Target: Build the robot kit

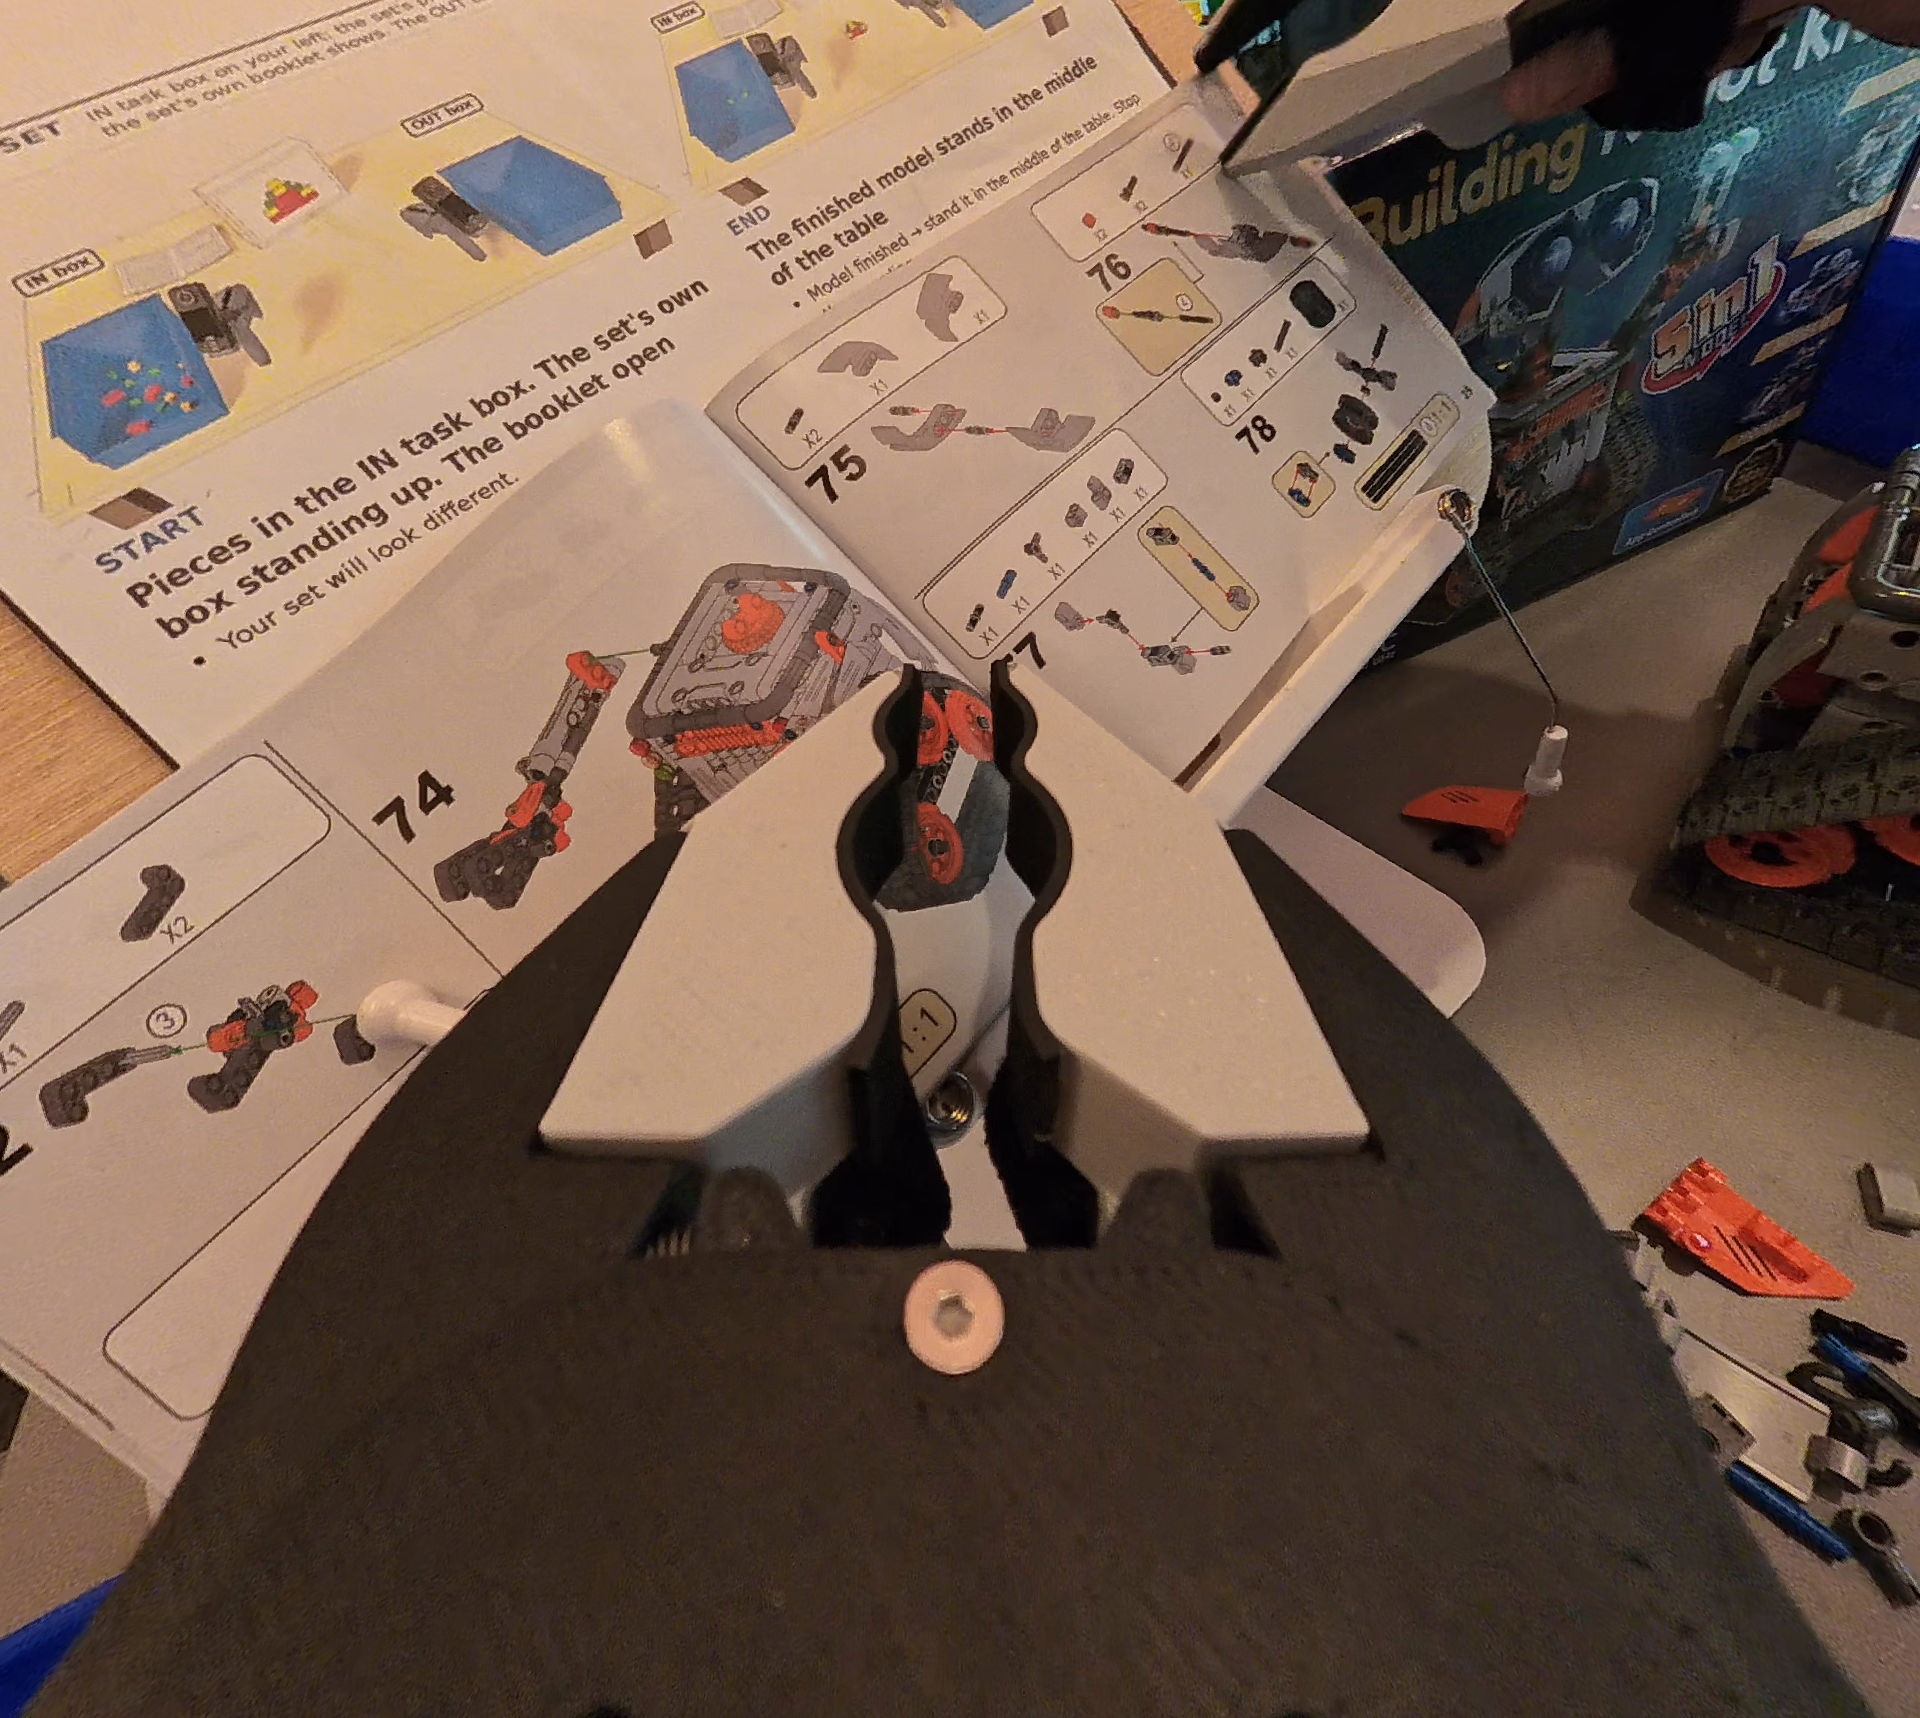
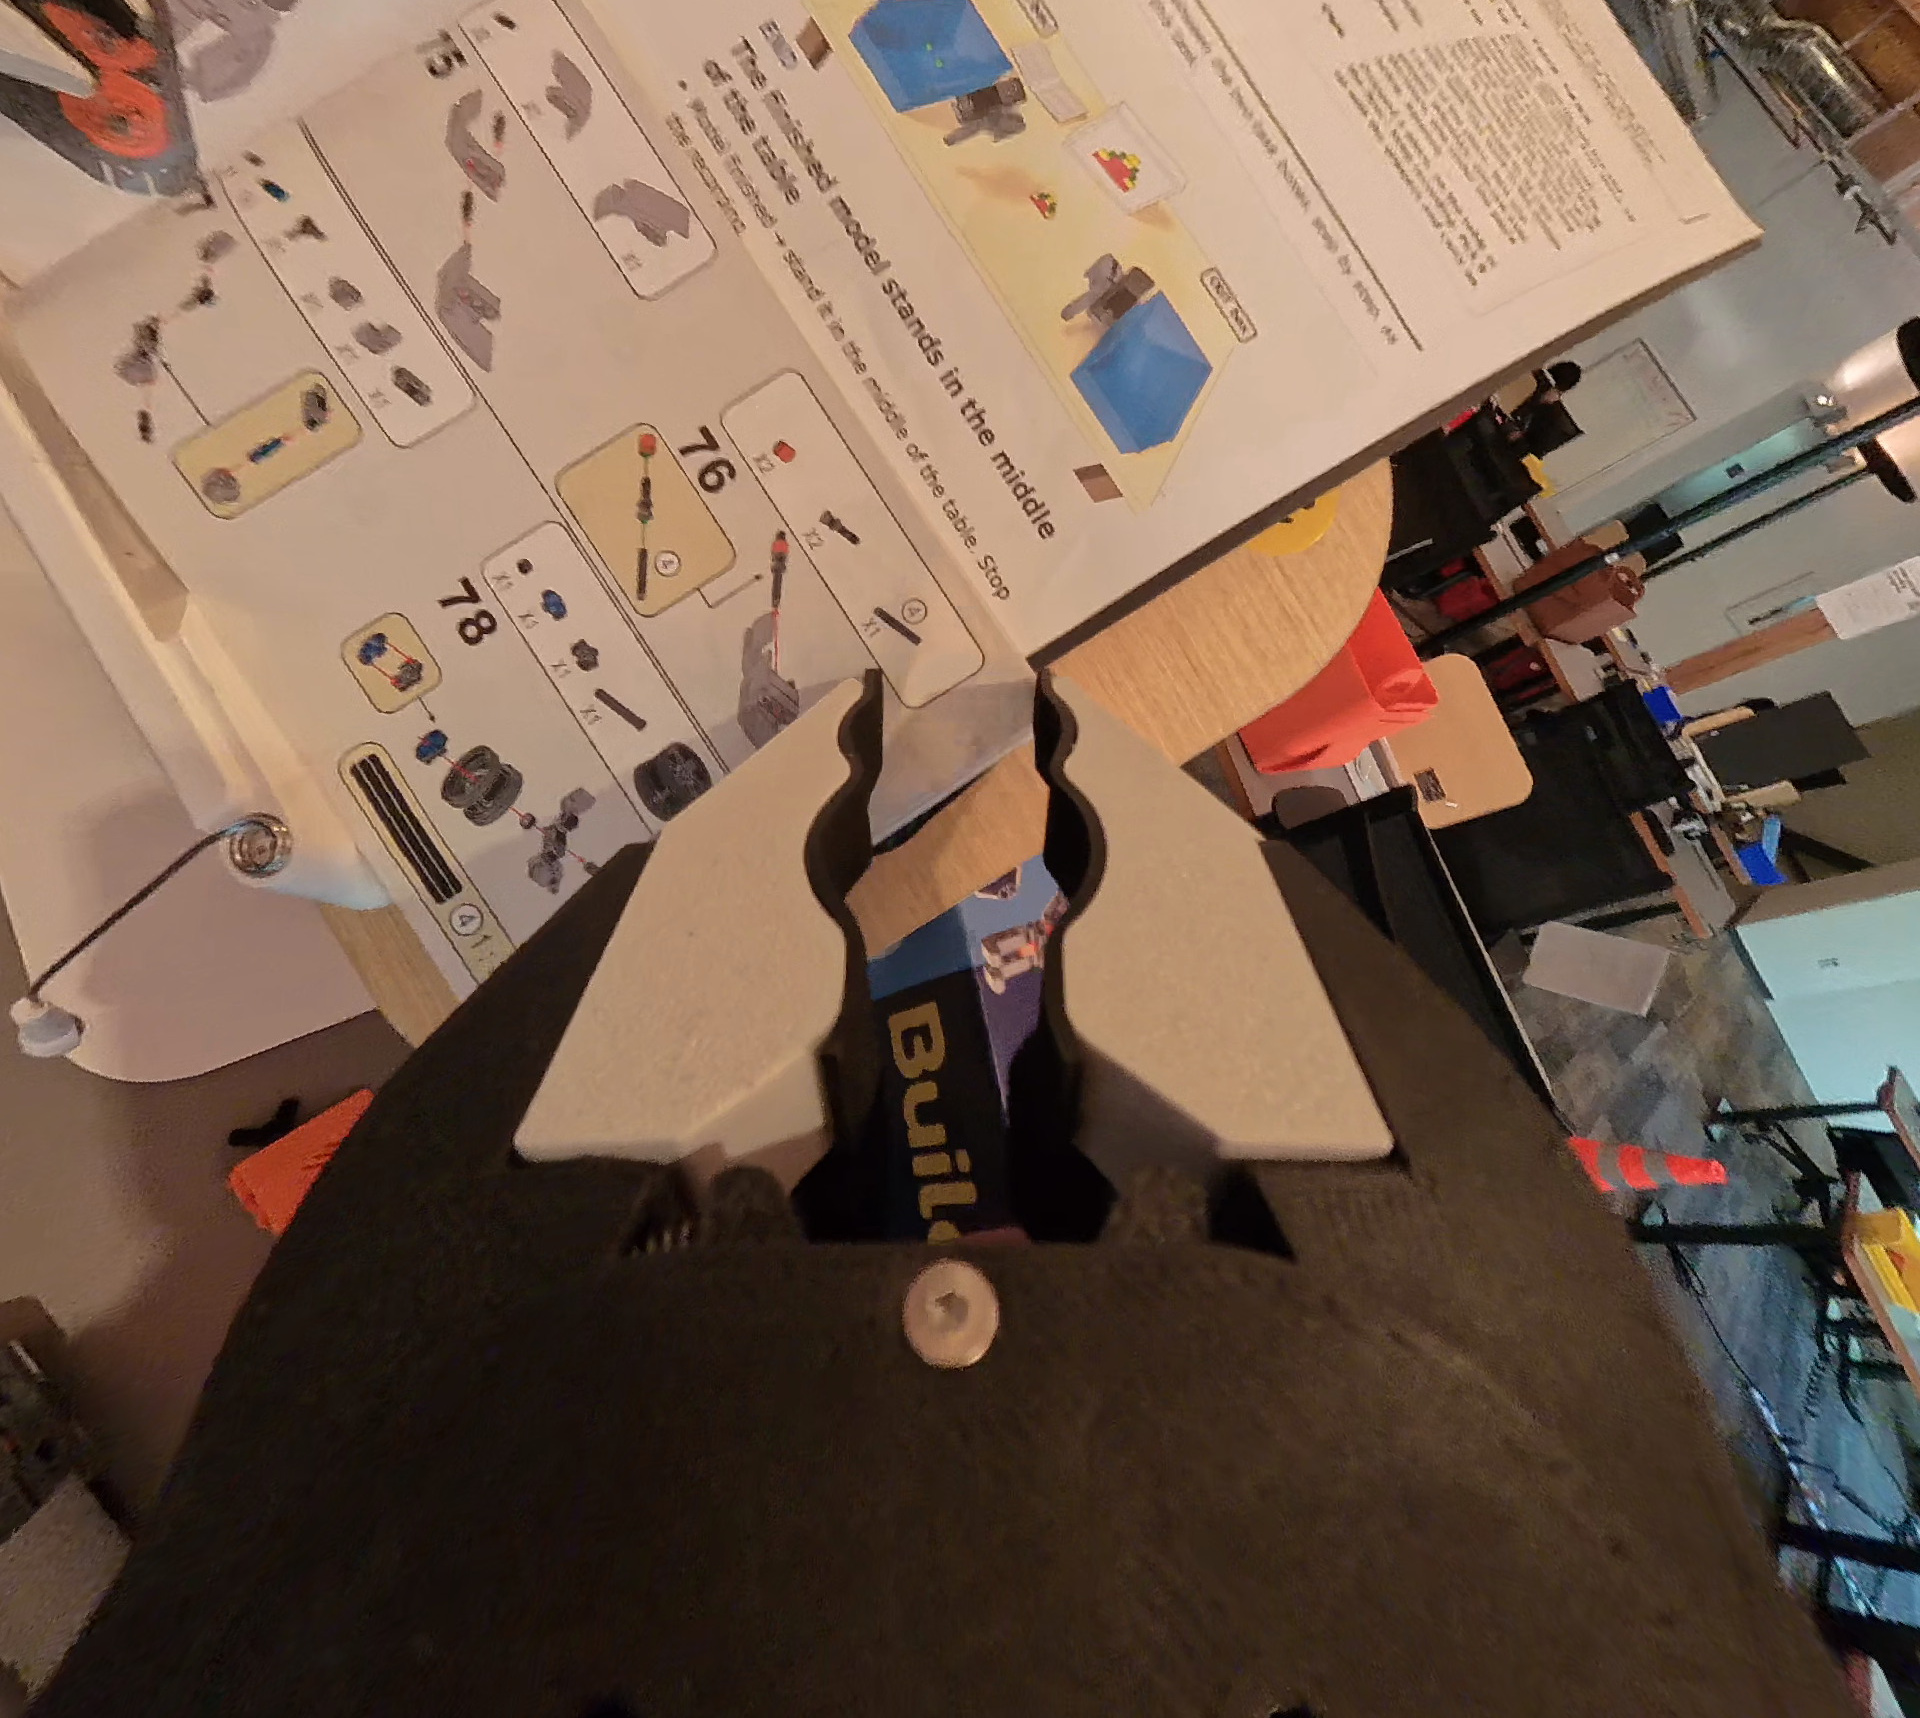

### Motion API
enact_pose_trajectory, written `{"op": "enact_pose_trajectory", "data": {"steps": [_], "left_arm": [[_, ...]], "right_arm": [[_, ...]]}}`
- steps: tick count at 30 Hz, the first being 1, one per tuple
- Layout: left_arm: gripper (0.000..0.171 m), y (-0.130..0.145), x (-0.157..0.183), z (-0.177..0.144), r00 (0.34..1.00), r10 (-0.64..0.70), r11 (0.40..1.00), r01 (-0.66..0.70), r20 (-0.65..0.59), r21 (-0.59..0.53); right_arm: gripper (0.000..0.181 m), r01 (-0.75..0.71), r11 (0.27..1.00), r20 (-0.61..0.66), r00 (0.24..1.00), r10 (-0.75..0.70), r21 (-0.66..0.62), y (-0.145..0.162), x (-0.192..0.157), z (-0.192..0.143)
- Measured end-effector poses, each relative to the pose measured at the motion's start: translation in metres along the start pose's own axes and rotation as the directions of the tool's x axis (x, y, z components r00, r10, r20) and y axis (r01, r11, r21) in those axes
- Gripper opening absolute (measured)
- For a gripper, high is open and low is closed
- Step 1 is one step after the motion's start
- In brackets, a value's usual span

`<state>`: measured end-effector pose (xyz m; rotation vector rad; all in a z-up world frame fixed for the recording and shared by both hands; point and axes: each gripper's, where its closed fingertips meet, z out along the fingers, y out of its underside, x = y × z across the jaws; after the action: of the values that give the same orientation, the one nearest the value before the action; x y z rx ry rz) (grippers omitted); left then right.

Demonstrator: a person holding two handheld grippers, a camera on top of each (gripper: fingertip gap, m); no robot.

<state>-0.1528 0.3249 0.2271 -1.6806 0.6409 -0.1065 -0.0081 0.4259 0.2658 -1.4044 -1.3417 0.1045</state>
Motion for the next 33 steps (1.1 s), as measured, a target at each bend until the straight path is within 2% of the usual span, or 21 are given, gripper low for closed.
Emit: {"op": "enact_pose_trajectory", "data": {"steps": [2, 4, 6, 9, 12, 14, 23, 33], "left_arm": [[0.011, 0.0, 0.0, 0.0, 1.0, 0.001, 1.0, -0.001, 0.001, 0.0], [0.011, 0.0, 0.0, 0.0, 1.0, 0.0, 1.0, 0.0, 0.0, 0.0], [0.01, 0.0, 0.0, 0.0, 1.0, 0.0, 1.0, 0.0, 0.001, 0.001], [0.01, 0.0, 0.0, 0.0, 1.0, 0.001, 1.0, -0.001, 0.002, 0.001], [0.01, 0.0, 0.0, 0.0, 1.0, -0.001, 1.0, 0.001, 0.001, 0.001], [0.011, 0.0, 0.0, 0.0, 1.0, 0.001, 1.0, -0.001, 0.002, 0.001], [0.011, 0.001, 0.0, 0.0, 1.0, 0.002, 1.0, -0.002, 0.003, 0.001], [0.011, 0.001, 0.001, 0.0, 1.0, 0.004, 1.0, -0.004, 0.003, 0.001]], "right_arm": [[0.026, -0.008, 1.0, 0.006, 1.0, 0.008, -0.004, 0.001, 0.0, 0.0], [0.015, 0.021, 0.999, -0.004, 1.0, -0.02, 0.027, -0.005, 0.0, -0.002], [0.008, 0.032, 0.999, 0.009, 0.999, -0.031, -0.01, 0.0, -0.003, -0.001], [0.009, 0.027, 1.0, 0.009, 1.0, -0.027, -0.014, 0.003, -0.003, 0.001], [0.03, -0.004, 1.0, 0.003, 1.0, 0.004, 0.028, -0.003, -0.001, -0.001], [0.03, 0.002, 1.0, 0.009, 1.0, -0.002, 0.012, 0.0, -0.003, 0.001], [0.0, 0.02, 1.0, 0.027, 0.999, -0.019, -0.007, 0.0, -0.008, 0.006], [0.0, 0.025, 1.0, 0.061, 0.998, -0.025, -0.008, -0.006, -0.012, -0.001]]}}
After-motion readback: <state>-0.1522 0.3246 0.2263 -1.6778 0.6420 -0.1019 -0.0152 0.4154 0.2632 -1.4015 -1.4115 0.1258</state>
